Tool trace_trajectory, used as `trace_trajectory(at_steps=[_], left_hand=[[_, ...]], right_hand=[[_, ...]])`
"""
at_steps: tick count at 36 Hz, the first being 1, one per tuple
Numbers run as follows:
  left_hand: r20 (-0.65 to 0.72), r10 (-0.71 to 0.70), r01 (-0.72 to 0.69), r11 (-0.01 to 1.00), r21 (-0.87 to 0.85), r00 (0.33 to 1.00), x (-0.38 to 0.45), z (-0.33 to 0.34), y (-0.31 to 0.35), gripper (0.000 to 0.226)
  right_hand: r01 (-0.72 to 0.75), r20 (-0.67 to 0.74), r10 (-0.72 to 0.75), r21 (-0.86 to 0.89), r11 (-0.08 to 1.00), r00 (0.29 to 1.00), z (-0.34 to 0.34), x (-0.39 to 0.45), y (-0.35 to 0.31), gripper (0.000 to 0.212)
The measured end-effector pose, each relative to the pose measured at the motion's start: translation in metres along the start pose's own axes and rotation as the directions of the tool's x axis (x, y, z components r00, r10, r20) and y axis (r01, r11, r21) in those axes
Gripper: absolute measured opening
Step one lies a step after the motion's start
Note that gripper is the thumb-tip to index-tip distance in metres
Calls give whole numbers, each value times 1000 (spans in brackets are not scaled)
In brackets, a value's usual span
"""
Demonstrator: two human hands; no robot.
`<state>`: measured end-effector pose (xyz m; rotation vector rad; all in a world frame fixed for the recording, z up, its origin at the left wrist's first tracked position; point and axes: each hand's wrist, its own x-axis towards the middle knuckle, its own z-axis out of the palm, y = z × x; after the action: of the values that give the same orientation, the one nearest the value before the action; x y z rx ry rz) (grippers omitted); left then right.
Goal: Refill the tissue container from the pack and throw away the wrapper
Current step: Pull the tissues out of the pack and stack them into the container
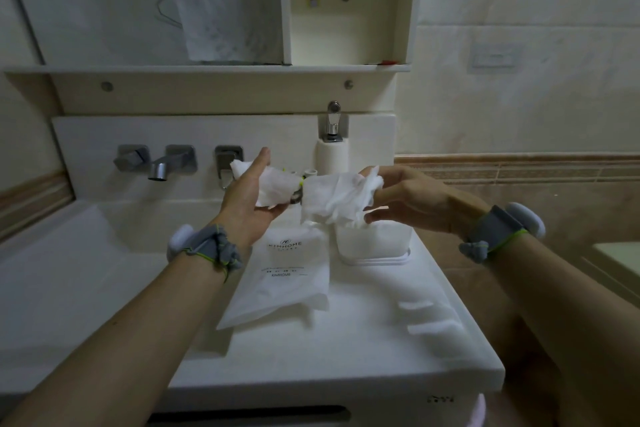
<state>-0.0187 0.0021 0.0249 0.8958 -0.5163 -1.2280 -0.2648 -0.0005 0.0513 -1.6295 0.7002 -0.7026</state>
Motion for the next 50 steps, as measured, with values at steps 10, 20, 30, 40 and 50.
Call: trace_trajectory(at_steps=[10, 20, 30, 40, 50], left_hand=[[143, -106, 115, 992, -53, 984, -2, 1, 0, 42], [267, -190, 208, 977, -39, 945, -12, 3, -5, 20], [368, -232, 227, 972, 57, 901, -20, 6, -9, 30], [352, 111, -208, 945, 252, 929, -23, 25, -17, 58], [469, 57, -380, 674, 633, 881, -38, 36, -16, 53]], right_hand=[[-5, -54, 8, 59, 998, 999, 0, 2, 0, 33], [63, -228, -26, 158, 985, 973, -14, 3, -3, 40], [15, -235, 6, 87, 996, 972, -14, 1, 1, 32], [26, -141, -30, -32, 999, 990, -5, 4, 3, 29], [71, -239, -146, -295, 953, 960, -3, 6, 4, 25]])
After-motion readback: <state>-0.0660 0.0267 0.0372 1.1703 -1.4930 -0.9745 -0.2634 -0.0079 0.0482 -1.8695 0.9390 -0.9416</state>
